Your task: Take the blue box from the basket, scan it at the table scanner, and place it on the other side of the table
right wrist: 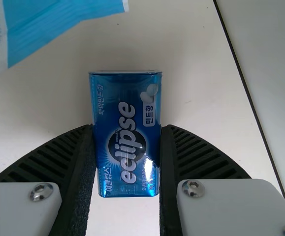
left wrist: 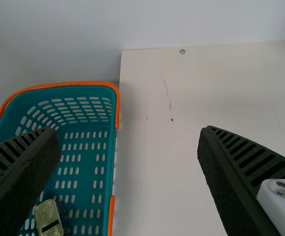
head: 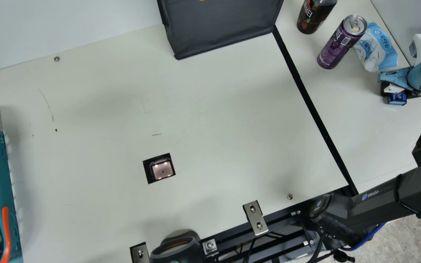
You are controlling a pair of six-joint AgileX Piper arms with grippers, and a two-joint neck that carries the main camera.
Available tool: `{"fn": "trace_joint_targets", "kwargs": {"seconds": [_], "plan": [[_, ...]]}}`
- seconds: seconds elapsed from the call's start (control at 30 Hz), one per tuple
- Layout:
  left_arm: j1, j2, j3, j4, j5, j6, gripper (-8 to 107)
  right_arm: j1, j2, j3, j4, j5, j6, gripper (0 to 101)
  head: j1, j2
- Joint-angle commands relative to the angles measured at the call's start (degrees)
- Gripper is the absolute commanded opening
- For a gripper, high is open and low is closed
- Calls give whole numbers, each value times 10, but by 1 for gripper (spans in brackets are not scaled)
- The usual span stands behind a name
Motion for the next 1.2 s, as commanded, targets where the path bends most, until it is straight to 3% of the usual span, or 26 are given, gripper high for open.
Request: {"fn": "trace_joint_targets", "kwargs": {"seconds": [0.0,0.57,0.83,1.17], "plan": [[0,0,0,0,0,0,90,0,2,0,0,1,0,37,-17,-1],[0,0,0,0,0,0,90,7,-8,5,8,2,1,94,-17,-1],[0,0,0,0,0,0,90,30,-69,16,26,12,2,95,-17,-1],[0,0,0,0,0,0,90,79,-183,24,40,48,14,95,-17,-1]]}}
